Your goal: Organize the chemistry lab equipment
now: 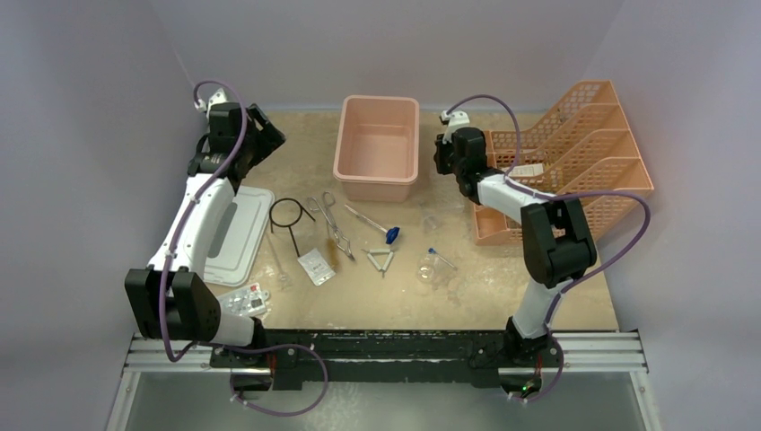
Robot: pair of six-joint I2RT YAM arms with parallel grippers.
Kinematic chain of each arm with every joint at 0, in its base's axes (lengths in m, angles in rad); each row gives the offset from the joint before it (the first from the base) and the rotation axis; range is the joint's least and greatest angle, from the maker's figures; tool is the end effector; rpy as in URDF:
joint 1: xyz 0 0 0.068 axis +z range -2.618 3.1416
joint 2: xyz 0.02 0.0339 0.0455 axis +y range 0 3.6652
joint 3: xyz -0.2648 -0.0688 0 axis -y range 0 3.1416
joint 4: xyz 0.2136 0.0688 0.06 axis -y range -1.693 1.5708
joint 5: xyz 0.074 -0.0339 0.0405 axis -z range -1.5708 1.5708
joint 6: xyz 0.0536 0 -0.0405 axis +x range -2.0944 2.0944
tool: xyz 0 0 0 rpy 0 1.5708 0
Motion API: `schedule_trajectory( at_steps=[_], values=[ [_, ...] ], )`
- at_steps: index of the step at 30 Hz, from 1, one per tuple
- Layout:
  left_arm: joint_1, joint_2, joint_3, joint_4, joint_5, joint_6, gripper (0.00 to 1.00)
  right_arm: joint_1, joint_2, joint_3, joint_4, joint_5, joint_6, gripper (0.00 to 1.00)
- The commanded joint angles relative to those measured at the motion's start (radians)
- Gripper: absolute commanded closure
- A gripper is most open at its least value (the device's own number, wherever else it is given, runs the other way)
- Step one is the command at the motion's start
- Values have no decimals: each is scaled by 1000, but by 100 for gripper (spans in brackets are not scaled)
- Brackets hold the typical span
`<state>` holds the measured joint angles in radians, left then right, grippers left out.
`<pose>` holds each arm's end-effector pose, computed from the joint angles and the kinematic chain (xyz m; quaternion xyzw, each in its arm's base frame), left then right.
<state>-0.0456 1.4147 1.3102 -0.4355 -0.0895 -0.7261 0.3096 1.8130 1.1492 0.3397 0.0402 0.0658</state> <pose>0.3067 -0.0092 0.3470 -0.3109 0.8120 -0.1492 0.4708 0.3908 0.1228 0.2456 -0.0871 0.8072 0.0929 0.5764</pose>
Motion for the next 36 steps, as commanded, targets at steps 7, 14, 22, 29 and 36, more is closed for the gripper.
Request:
schedule_trajectory(
  at_steps=[7, 14, 22, 29, 36],
  values=[
    [14, -43, -29, 38, 4, -17, 28, 6, -71, -24, -30, -6, -40, 88],
    [16, -43, -35, 41, 4, -19, 29, 7, -49, -26, -19, -26, -40, 88],
    [18, -45, -36, 36, 4, -17, 29, 7, 3, -25, 60, 18, -51, 88],
    [19, -47, -39, 35, 4, -16, 29, 7, 24, -35, 99, 63, -47, 88],
    [19, -62, -79, 57, 7, -27, 29, 7, 29, -86, 175, 112, -43, 88]
  ],
)
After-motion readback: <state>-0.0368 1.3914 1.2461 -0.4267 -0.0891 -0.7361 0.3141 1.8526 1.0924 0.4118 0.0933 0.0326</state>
